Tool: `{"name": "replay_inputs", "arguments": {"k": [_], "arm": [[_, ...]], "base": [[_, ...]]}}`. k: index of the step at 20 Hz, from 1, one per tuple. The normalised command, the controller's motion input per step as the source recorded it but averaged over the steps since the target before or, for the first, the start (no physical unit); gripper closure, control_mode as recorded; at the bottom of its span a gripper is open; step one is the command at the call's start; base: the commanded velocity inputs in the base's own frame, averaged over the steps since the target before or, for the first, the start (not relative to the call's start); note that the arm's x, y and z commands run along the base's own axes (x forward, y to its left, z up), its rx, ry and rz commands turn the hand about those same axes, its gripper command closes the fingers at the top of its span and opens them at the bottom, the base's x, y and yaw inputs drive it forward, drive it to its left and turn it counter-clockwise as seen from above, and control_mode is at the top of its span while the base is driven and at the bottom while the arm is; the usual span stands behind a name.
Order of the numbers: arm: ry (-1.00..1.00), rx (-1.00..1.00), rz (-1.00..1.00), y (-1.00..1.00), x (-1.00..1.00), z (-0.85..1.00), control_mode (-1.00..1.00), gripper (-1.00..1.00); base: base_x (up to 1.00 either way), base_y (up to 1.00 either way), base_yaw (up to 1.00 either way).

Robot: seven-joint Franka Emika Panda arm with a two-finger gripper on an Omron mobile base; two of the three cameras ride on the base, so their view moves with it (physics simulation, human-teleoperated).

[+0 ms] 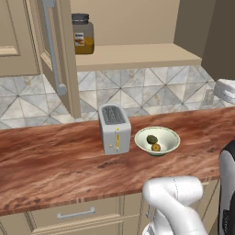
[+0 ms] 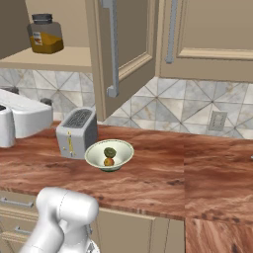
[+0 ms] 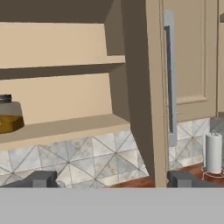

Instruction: Open the cabinet. Pick the kiwi and apple from the cabinet and place them into the bowl. Then close the cabinet.

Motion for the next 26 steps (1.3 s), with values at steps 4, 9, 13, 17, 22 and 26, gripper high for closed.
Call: {"name": "replay_inputs", "arguments": {"k": [4,9,13,17,22,26], "arm": [[0.0,0.09,0.09,-0.44,-0.57,0.17,-1.0,-1.0],[0.0,0.05,0.23,-0.5,-0.11,-0.04,-1.0,-1.0],[0.0,0.03,0.3,-0.4,0.02,-0.37,-1.0,-1.0],[-0.04,0.03,0.25,-0.26,0.16,-0.38,-1.0,-1.0],[-0.03,0.06,0.18,-0.22,0.23,-0.2,-1.0,-1.0],[-0.06,0.02,0.18,-0.28,0.26,-0.18,-1.0,-1.0]], "base": [[0.0,0.0,0.0],[0.0,0.0,0.0],[0.0,0.0,0.0],[0.0,0.0,0.0],[0.0,0.0,0.0],[0.0,0.0,0.0]]}}
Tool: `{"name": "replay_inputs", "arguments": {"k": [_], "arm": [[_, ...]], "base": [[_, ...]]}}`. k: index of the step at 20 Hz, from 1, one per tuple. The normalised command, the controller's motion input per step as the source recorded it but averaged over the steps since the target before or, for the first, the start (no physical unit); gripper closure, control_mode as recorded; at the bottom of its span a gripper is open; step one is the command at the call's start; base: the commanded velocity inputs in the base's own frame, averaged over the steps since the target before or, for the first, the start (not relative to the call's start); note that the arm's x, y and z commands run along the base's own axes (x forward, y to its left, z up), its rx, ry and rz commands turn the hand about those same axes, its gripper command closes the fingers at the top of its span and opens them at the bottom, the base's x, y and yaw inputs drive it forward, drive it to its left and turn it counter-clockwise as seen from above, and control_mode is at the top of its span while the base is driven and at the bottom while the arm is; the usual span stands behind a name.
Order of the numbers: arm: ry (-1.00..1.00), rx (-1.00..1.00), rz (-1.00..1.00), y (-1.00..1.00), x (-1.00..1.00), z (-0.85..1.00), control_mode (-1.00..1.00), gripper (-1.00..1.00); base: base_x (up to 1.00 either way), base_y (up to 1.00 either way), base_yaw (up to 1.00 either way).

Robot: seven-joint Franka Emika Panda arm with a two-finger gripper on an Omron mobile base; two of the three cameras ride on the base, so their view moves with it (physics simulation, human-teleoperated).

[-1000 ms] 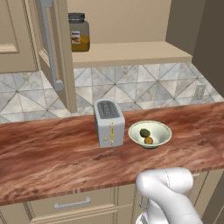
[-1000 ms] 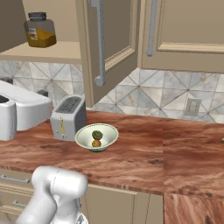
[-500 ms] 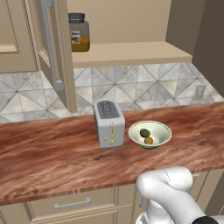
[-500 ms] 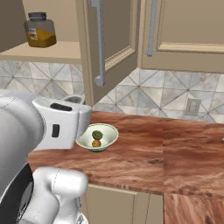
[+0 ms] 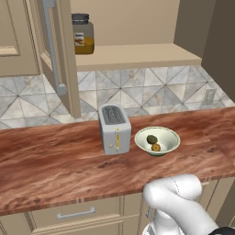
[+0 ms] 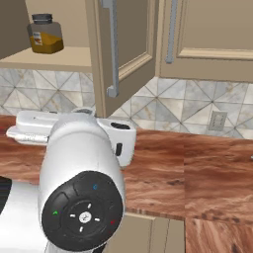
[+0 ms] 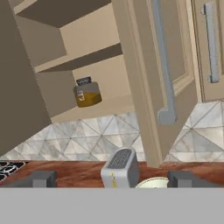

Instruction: Open the cabinet. Pick the kiwi and apple from the cabinet and place them into the bowl. Then close the cabinet.

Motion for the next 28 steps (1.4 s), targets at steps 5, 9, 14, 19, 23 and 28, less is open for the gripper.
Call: {"name": "replay_inputs", "arguments": {"k": [5,9,14,19,23,28], "arm": [[-0.15,0.0,0.15,-0.17,0.32,-0.26,-1.0,-1.0],[-0.21,0.0,0.12,-0.01,0.42,-0.25,-1.0,-1.0],[-0.15,0.0,0.06,0.0,0.77,-0.12,-1.0,-1.0],[0.0,0.07,0.07,0.0,1.0,0.0,-1.0,-1.0],[0.0,0.07,0.12,0.0,1.0,-0.1,-1.0,-1.0],[0.0,0.02,0.14,0.17,1.0,-0.25,-1.0,-1.0]], "base": [[0.0,0.0,0.0],[0.0,0.0,0.0],[0.0,0.0,0.0],[0.0,0.0,0.0],[0.0,0.0,0.0],[0.0,0.0,0.0]]}}
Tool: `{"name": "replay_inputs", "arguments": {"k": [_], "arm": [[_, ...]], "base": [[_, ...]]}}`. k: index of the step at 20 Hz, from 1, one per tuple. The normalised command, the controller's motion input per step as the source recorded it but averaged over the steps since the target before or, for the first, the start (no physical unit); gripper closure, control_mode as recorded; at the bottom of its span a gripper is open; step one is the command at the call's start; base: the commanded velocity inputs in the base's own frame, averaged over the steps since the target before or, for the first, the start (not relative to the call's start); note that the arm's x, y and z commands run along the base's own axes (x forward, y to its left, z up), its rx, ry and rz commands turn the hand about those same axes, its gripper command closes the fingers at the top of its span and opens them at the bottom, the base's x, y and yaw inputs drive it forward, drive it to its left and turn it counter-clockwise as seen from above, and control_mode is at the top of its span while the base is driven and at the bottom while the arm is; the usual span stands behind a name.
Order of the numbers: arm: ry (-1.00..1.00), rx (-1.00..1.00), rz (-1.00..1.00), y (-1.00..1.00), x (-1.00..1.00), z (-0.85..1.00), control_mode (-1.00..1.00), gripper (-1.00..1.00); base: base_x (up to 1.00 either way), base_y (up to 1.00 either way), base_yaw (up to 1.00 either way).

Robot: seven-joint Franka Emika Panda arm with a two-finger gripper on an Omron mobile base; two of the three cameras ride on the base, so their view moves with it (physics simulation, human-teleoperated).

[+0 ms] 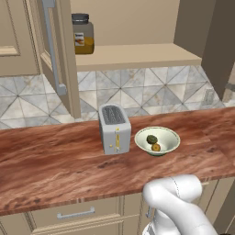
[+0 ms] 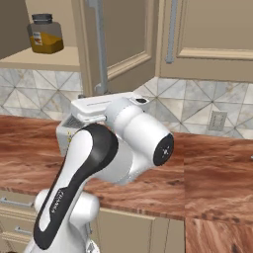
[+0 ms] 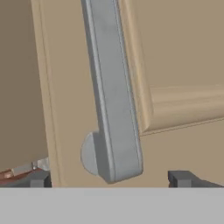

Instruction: Open the cabinet. Pick the kiwi and apple from the cabinet and place them into the bowl. Then close the cabinet.

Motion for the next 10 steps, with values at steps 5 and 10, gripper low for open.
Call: {"name": "replay_inputs", "arguments": {"k": [5,10], "arm": [[0.0,0.0,0.07,0.54,1.0,-0.34,-1.0,-1.0],[0.05,0.0,0.0,0.16,1.0,-0.35,-1.0,-1.0]], "base": [[0.0,0.0,0.0],[0.0,0.0,0.0]]}}
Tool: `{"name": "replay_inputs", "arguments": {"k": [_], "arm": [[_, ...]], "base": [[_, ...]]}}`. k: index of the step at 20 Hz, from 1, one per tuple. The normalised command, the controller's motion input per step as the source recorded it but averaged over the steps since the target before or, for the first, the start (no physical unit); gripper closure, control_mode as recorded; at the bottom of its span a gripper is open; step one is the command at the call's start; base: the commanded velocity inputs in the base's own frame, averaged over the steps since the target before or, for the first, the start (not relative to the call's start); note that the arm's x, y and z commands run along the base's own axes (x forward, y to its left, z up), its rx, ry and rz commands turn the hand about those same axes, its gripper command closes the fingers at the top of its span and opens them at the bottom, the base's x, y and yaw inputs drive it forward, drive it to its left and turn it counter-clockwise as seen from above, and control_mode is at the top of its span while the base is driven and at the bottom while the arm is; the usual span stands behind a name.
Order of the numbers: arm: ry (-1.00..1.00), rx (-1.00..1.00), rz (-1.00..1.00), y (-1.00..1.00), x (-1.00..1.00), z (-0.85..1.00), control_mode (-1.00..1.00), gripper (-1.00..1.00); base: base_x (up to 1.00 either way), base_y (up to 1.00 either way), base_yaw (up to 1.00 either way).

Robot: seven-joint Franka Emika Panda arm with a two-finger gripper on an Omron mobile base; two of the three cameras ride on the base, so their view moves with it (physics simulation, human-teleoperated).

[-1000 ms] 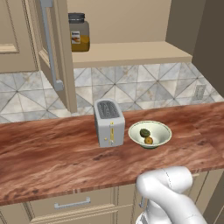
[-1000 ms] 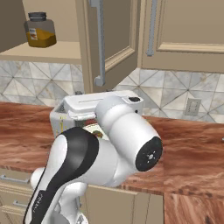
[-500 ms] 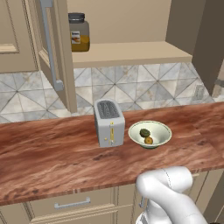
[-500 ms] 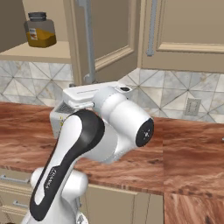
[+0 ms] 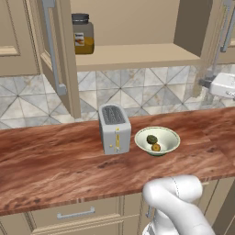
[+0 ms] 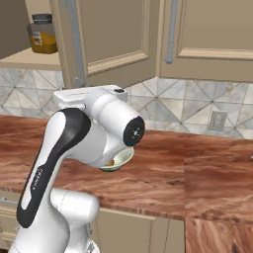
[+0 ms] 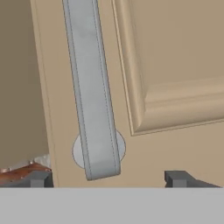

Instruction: Open the cabinet. Pick the kiwi and apple from the cabinet and place them into the bowl. Then close the cabinet.

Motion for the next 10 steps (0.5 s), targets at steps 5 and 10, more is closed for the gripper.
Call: {"name": "replay_inputs", "arguments": {"k": [5,10], "arm": [[0.01,0.0,-0.01,0.0,1.0,-0.26,-1.0,-1.0],[0.01,0.0,-0.04,0.0,1.0,-0.31,-1.0,-1.0]], "base": [[0.0,0.0,0.0],[0.0,0.0,0.0]]}}
